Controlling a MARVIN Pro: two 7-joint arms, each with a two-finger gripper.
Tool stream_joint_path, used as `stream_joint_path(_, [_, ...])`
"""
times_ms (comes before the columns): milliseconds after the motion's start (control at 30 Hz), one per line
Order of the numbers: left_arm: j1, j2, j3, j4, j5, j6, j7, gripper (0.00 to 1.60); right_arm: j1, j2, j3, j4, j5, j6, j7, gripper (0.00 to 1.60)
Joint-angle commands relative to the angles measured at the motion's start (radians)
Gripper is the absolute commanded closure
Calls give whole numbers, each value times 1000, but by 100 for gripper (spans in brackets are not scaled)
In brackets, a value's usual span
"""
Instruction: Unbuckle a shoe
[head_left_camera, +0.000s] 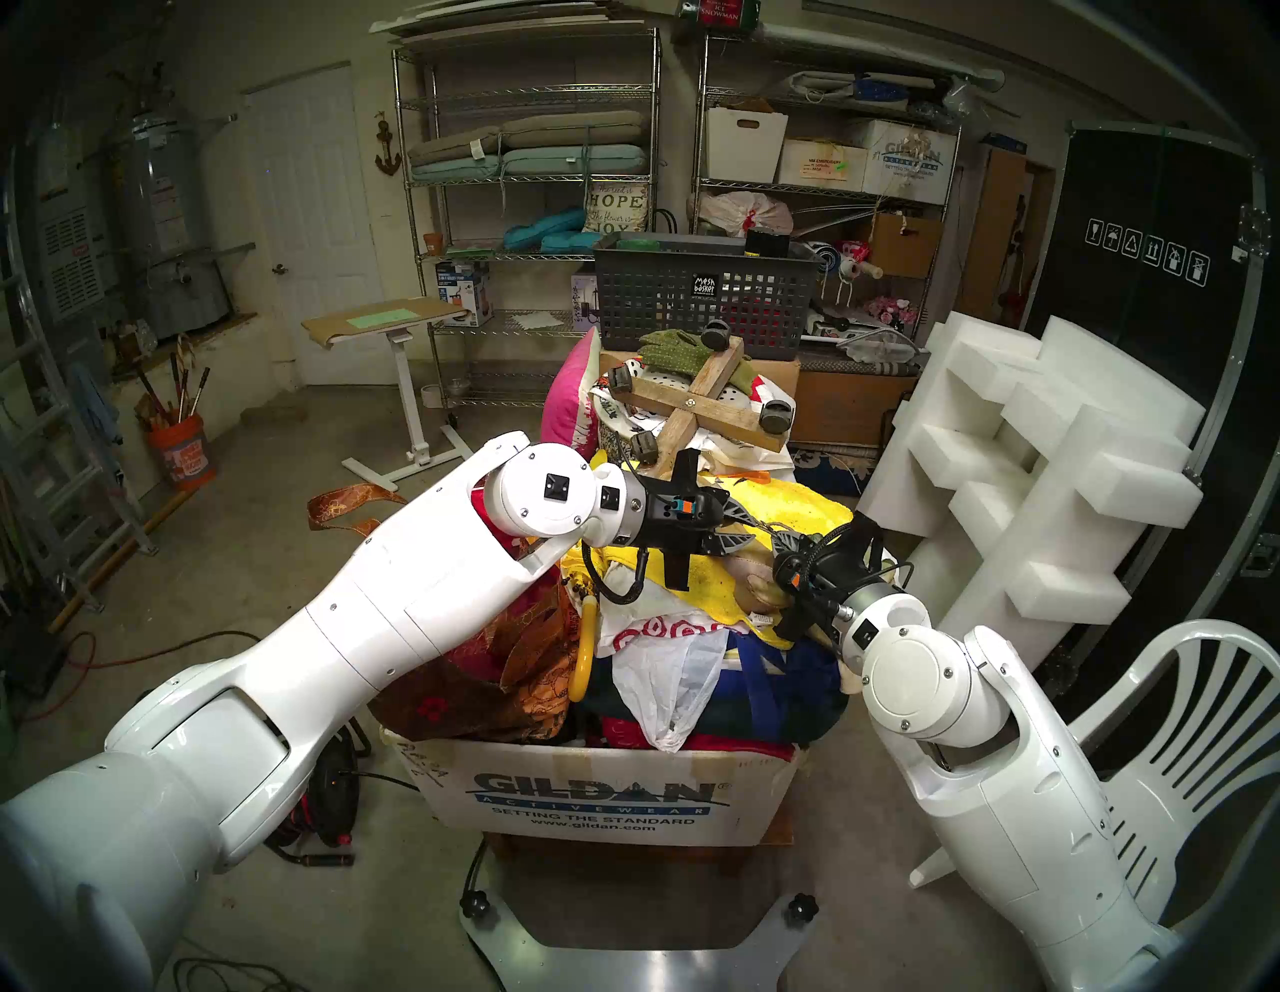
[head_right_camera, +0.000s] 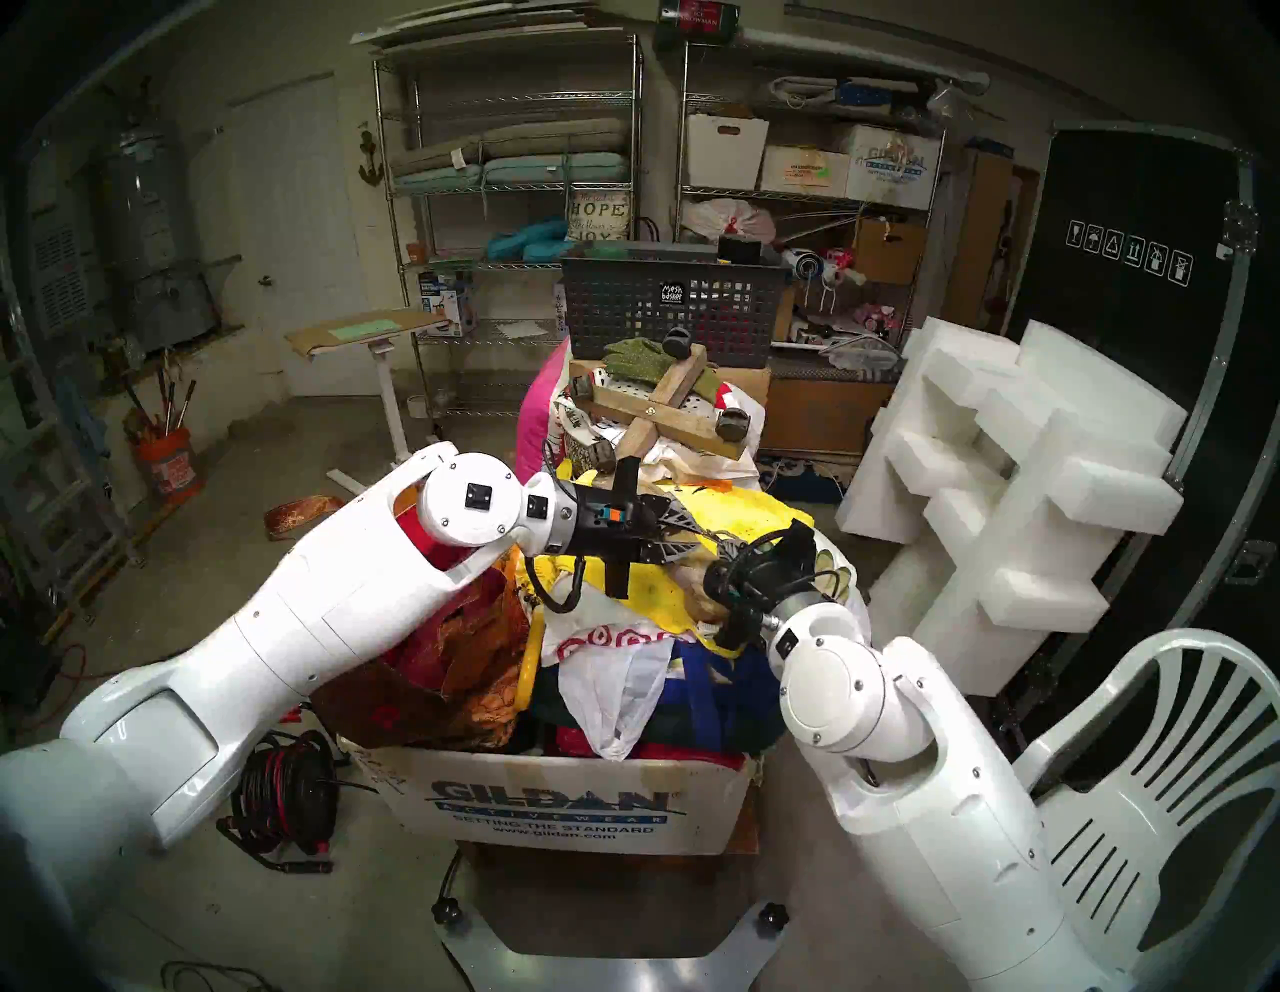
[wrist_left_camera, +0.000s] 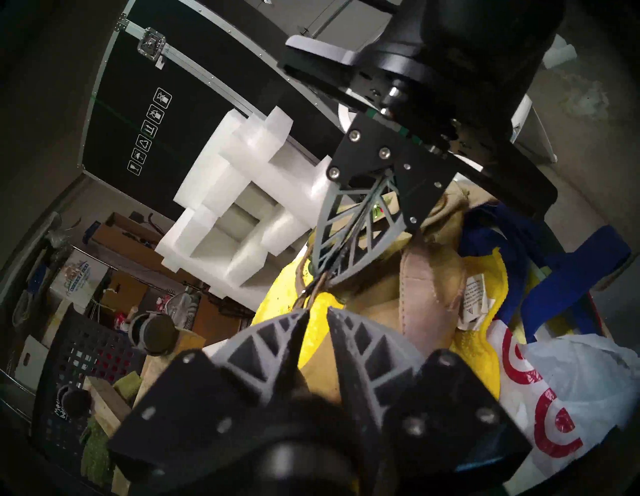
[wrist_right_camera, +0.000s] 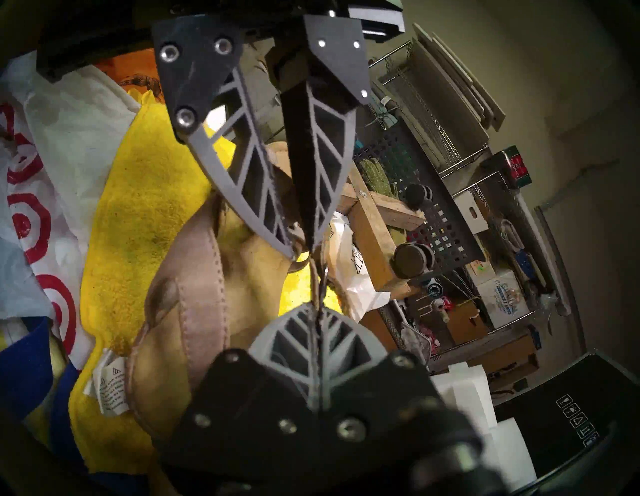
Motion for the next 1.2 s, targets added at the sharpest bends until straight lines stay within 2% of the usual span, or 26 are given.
stream_joint_path(0, [-3, 8, -8, -12, 0, 5, 0, 97, 22, -4, 4, -13, -3, -6, -8, 160])
stream_joint_path(467, [-20, -8, -27, -54, 19, 4, 38, 83, 20, -5, 8, -14, 0, -8, -3, 160])
stream_joint_path(1167, [-68, -47, -13, 54, 33, -18, 12, 82, 15, -10, 15, -17, 1, -9, -3, 160])
